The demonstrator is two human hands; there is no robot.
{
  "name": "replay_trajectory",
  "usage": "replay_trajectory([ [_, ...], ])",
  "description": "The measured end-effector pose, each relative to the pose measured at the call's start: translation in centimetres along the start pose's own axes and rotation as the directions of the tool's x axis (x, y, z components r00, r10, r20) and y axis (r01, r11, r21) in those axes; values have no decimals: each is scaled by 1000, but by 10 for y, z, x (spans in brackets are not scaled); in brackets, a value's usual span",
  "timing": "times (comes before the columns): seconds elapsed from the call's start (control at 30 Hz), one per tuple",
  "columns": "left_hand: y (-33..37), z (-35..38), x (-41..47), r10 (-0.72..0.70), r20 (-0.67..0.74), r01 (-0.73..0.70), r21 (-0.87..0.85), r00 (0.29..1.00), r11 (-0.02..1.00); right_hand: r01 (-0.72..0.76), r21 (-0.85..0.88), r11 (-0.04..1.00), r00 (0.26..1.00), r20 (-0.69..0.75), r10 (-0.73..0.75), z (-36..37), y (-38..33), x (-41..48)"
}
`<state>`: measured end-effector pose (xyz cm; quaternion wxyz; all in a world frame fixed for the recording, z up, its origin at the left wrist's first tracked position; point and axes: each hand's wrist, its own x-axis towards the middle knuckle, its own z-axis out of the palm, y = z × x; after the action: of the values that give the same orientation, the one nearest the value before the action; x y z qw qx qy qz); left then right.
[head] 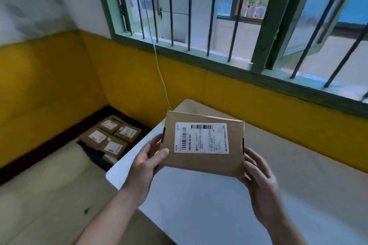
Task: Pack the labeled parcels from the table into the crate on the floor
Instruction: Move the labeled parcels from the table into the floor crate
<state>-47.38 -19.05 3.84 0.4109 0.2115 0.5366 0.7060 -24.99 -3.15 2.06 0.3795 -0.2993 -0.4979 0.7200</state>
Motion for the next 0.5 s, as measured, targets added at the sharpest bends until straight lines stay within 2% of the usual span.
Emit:
replay_trajectory([
  [0.1,3,-49,-7,-29,-156,25,-26,987,999,-101,-81,992,991,76,107,46,29,19],
  [0.23,11,-121,-13,15,-355,-9,21,935,1000,-181,-180,967,961,176,213,121,61,46],
  [0.4,32,-230,-9,-2,-476,25,43,879,999,-220,-296,930,926,238,295,233,110,78],
  [0.5,50,-293,0,-6,-531,67,96,847,993,-256,-319,913,914,228,336,301,140,92],
])
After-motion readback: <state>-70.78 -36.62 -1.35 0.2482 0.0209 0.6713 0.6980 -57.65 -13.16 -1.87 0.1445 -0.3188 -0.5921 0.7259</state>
